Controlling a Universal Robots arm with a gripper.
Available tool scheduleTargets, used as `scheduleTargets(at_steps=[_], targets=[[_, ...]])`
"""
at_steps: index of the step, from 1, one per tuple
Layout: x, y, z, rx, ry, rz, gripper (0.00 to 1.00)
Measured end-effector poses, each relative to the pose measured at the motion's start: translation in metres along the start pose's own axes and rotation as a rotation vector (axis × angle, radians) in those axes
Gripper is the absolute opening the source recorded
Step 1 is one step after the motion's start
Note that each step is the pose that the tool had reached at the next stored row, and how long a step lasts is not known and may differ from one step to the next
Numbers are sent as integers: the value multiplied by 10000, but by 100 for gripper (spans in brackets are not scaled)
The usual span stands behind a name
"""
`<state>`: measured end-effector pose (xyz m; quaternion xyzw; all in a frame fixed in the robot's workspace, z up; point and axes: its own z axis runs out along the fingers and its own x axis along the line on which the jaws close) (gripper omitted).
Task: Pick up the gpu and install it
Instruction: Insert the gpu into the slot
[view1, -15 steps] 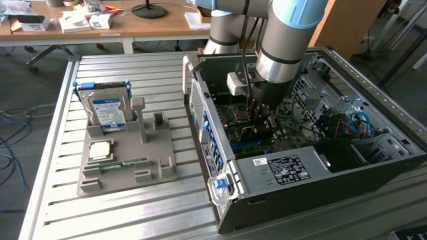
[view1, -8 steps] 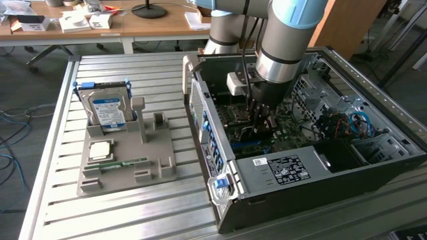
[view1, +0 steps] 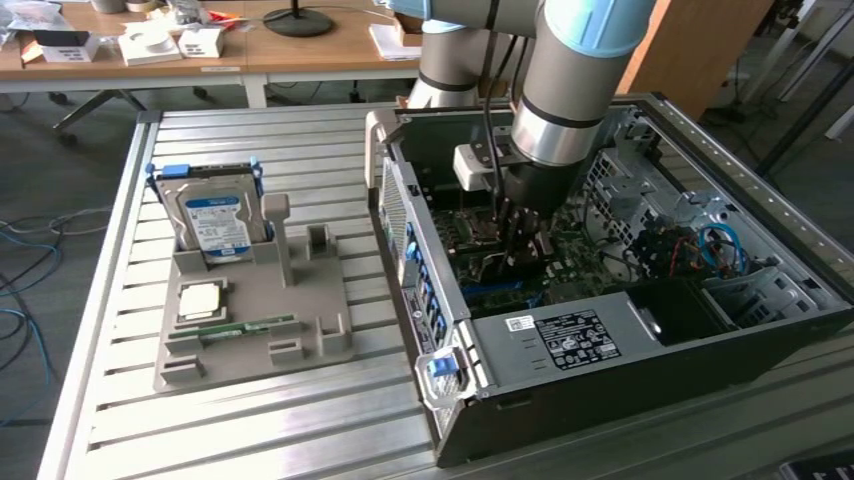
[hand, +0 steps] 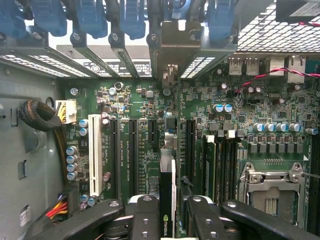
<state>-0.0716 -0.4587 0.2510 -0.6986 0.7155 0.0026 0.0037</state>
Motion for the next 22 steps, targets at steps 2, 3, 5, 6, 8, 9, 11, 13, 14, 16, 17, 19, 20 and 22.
scheduleTargets(at_steps=[2,3,5,6,8,9,11,13,14,16,17,19,20,22], targets=[[1,3,1,7,0,0,26],[1,1,1,9,1,-4,26],[1,0,1,12,-1,-13,26],[1,0,1,13,0,-18,26],[1,0,2,19,0,-38,26],[1,1,1,21,0,-44,26],[1,1,2,23,-1,-48,26],[1,1,2,26,-1,-51,26],[1,1,2,32,-1,-60,26],[1,1,2,41,-1,-75,26],[1,1,2,42,-1,-76,26],[1,1,2,42,-1,-77,26],[1,1,3,43,-1,-77,26],[1,11,6,46,-1,-75,26]])
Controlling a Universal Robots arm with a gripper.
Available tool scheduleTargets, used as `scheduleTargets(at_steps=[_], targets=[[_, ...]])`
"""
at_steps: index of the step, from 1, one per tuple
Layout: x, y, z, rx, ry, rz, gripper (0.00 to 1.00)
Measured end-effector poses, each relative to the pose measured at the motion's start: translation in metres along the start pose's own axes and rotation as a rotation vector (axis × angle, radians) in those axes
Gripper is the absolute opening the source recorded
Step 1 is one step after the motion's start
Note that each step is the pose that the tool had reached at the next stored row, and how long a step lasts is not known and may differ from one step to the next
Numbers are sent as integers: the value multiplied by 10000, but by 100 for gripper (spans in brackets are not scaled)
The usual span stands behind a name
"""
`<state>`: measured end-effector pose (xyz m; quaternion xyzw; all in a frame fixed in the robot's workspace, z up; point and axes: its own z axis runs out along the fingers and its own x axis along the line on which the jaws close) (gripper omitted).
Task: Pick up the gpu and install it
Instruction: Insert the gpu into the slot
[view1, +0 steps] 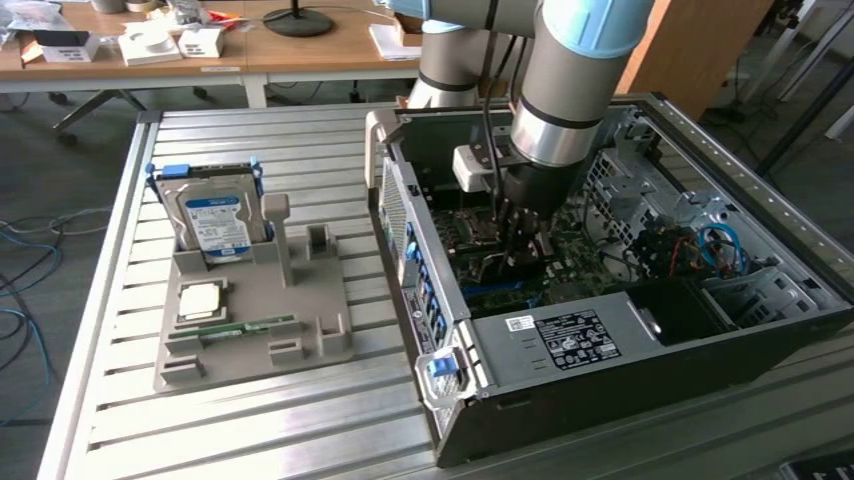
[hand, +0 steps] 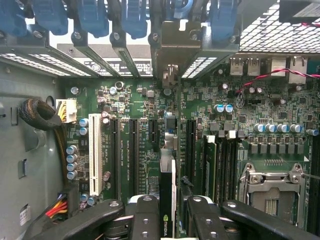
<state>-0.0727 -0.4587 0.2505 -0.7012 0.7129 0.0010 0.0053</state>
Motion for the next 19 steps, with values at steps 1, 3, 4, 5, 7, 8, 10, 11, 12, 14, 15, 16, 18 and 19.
scheduleTargets(at_steps=[1,3,4,5,7,8,10,11,12,14,15,16,18,19], targets=[[0,6,0,6,1,-3,26],[0,10,0,14,1,-5,26],[0,10,0,14,0,-5,26],[0,11,0,15,1,-5,26],[0,11,0,14,1,-4,26],[0,11,0,14,1,-4,26],[0,10,0,14,0,-2,26],[0,8,0,13,1,-2,26],[0,6,0,13,0,-2,26],[0,-1,0,14,1,-2,26],[0,-1,0,14,0,-2,26],[-1,-1,0,14,0,-2,26],[-1,-2,0,14,1,-3,26],[-1,-2,0,14,1,-3,26]])
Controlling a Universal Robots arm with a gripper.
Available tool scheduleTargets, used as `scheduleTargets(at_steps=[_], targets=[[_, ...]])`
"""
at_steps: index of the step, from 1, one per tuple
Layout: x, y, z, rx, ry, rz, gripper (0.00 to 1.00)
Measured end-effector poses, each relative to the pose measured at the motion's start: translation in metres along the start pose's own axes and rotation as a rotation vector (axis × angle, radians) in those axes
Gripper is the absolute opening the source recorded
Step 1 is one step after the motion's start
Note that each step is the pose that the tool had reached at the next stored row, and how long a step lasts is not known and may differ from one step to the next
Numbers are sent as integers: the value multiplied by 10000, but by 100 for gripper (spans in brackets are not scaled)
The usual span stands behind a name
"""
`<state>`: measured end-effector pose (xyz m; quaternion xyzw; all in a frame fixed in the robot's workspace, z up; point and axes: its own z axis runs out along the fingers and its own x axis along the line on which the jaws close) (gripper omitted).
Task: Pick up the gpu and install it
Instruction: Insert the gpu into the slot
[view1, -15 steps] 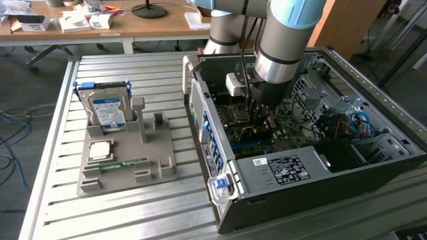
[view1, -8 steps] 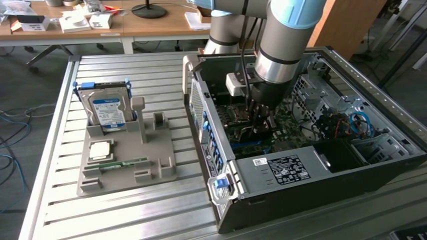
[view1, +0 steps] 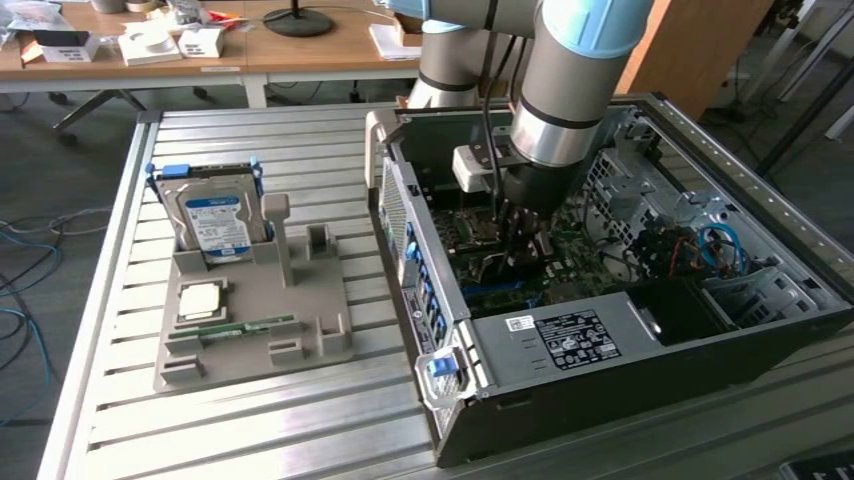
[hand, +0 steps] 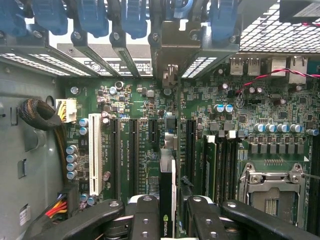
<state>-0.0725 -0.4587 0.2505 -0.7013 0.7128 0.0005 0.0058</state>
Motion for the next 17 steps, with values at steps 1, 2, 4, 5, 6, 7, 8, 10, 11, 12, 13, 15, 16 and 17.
scheduleTargets(at_steps=[1,2,4,5,6,7,8,10,11,12,13,15,16,17], targets=[[0,0,0,0,0,0,26],[0,0,0,0,0,-1,26],[-1,0,0,0,0,-1,26],[-1,0,0,0,0,-2,26],[-1,1,0,0,0,-1,26],[-2,2,0,1,0,0,26],[-2,4,0,1,0,0,26],[-2,4,0,0,-1,0,26],[-2,4,0,0,-1,0,26],[-2,4,0,0,0,0,26],[-2,4,2,0,0,0,26],[-2,4,9,0,0,0,26],[-2,4,9,-1,1,0,26],[-2,4,9,0,1,0,26]])
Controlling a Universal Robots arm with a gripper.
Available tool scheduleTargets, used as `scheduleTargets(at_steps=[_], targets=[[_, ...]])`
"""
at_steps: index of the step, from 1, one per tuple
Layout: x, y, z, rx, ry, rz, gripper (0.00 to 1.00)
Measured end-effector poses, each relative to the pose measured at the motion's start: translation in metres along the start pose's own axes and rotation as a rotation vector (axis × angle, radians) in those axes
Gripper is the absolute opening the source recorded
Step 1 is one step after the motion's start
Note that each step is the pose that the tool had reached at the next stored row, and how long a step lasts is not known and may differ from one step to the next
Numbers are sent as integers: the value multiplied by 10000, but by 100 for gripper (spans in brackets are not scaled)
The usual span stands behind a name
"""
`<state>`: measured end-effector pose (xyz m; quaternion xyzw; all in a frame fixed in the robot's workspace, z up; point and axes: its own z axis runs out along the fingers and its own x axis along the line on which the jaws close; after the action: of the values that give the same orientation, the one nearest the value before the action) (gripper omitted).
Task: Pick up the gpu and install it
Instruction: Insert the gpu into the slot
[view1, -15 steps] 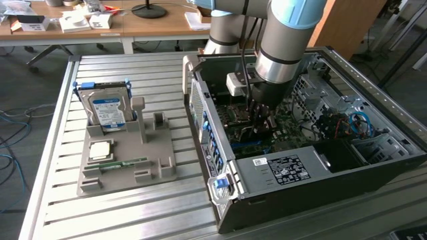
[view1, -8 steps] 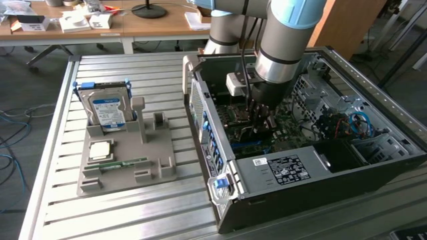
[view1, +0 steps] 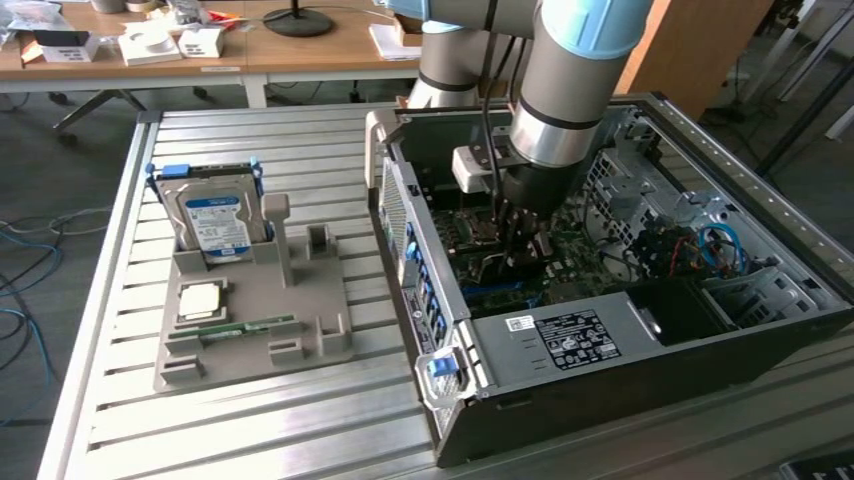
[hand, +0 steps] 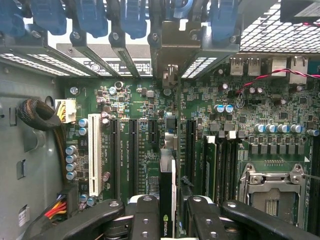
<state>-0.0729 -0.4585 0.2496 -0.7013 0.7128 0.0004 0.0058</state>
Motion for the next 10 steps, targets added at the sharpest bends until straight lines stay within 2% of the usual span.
scheduleTargets(at_steps=[10], targets=[[0,0,7,0,-1,0,26]])
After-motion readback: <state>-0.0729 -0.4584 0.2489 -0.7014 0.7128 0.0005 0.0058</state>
